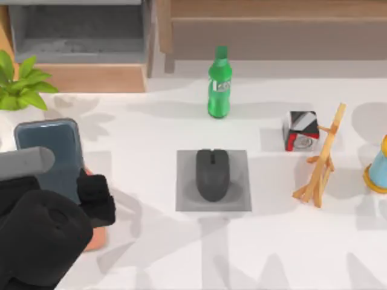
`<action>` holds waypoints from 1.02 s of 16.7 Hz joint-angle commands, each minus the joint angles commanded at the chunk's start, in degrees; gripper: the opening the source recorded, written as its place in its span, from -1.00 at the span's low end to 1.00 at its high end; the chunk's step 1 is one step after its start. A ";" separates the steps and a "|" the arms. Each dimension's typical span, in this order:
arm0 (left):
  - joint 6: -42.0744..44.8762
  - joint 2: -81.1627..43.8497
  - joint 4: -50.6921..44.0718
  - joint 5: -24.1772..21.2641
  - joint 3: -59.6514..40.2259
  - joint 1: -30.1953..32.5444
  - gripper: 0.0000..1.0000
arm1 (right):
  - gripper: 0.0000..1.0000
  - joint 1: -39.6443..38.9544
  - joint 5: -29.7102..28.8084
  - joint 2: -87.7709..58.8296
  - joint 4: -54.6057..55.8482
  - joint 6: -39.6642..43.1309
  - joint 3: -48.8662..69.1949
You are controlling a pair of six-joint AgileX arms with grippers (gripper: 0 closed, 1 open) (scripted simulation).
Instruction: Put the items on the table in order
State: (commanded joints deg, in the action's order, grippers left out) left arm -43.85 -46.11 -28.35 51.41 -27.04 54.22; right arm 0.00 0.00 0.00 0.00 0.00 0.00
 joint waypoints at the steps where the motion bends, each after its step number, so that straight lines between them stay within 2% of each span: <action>1: 1.67 1.99 1.34 -1.90 0.67 -1.43 1.00 | 1.00 0.00 0.00 0.00 0.00 0.00 0.00; 6: 14.12 15.57 10.26 -15.89 6.71 -14.07 1.00 | 1.00 0.00 0.00 0.00 0.00 0.00 0.00; 13: 34.15 35.73 22.59 -38.74 18.57 -38.85 1.00 | 1.00 0.00 0.00 0.00 0.00 0.00 0.00; 17: 41.50 43.58 27.03 -48.28 24.59 -50.24 1.00 | 1.00 0.00 0.00 0.00 0.00 0.00 0.00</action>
State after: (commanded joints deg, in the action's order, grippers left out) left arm -2.35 -2.53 -1.32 3.13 -2.45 3.98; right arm 0.00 0.00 0.00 0.00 0.00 0.00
